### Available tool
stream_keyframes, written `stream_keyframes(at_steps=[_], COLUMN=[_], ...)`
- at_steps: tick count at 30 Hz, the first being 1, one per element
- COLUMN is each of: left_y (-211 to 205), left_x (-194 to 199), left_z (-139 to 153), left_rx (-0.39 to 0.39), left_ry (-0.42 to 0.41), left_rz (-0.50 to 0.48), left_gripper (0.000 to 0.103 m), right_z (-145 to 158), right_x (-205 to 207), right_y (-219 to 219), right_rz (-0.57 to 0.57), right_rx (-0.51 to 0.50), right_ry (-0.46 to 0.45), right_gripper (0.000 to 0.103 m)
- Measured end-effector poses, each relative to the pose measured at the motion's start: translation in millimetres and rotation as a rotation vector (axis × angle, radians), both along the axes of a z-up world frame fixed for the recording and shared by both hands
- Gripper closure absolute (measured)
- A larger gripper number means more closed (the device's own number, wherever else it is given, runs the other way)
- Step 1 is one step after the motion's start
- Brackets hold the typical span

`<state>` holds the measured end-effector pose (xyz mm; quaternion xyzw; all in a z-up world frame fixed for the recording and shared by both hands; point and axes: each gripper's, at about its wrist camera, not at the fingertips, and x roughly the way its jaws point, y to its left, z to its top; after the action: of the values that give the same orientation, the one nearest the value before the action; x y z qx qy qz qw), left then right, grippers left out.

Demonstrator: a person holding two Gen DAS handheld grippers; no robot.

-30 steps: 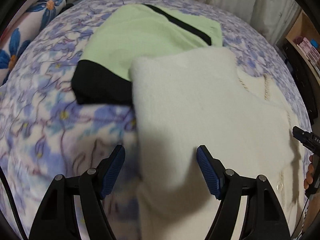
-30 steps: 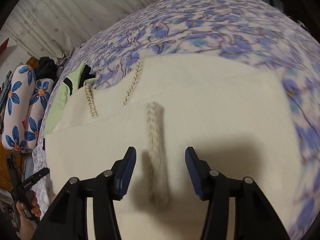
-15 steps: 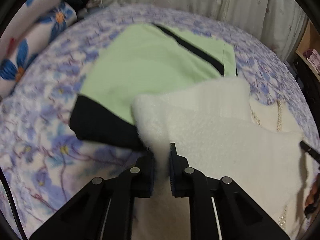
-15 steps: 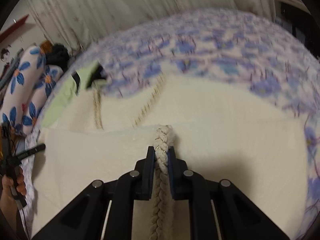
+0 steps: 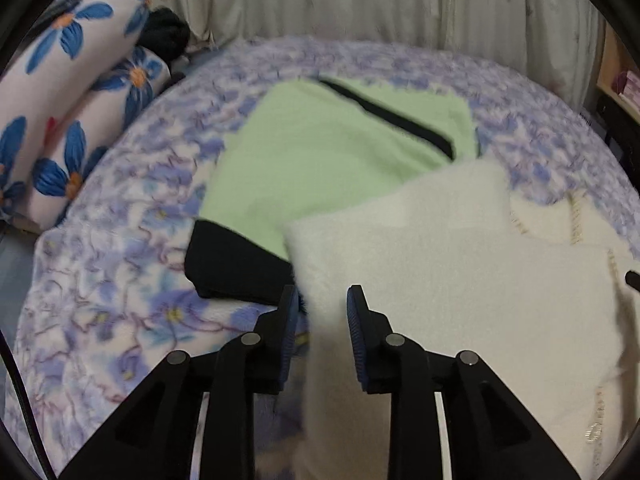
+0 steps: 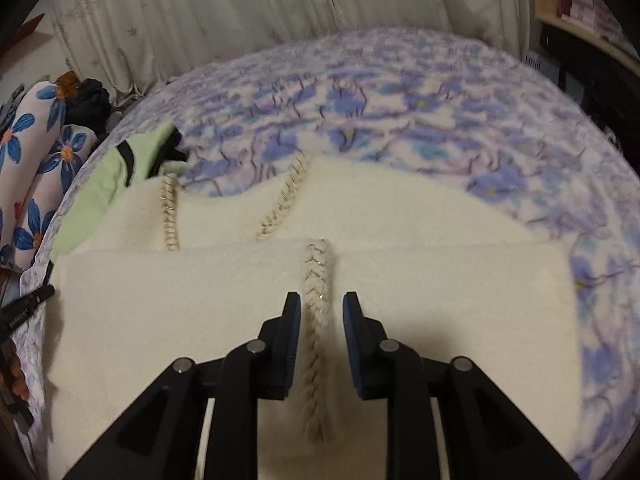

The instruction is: Fold large clothes

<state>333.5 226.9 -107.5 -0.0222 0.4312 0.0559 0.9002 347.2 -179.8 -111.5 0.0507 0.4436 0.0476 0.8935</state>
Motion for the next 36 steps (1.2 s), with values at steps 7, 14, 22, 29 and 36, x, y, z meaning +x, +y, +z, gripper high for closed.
stream_keyframes(at_steps=[7,14,22,29,36], left_y=[-65.4,-110.9,-51.8,-43.4,-51.8], left_x=[-36.0,-49.8,-48.8,-50.3,-51.9], left_z=[6.9,-43.6,-50.1,-51.2,-44.5], left_rx=[-0.155,-0.103,-0.033,-0.032,-0.045], left_ry=[0.005,0.087,0.063,0.069,0.112], left_rz=[-0.113,-0.120,-0.031,-0.037,-0.072], left_gripper=[0.079,0.079,0.079,0.079,0.044], right_z=[-2.9,-27.9,-33.6,-30.0,-22.4], right_x=[-32.9,-47.3,-39.2,-40.3,-48.2], right_y=[73.1,123.2,26.9,10.7,14.5], right_rz=[0.175,0.277,0.061,0.041,0.013], right_rx=[0.108,0.031,-0.071,-0.029,-0.020], right_ry=[0.045,0.075,0.053,0.069,0.079], right_gripper=[0.071,0.071,0.076,0.095,0.085])
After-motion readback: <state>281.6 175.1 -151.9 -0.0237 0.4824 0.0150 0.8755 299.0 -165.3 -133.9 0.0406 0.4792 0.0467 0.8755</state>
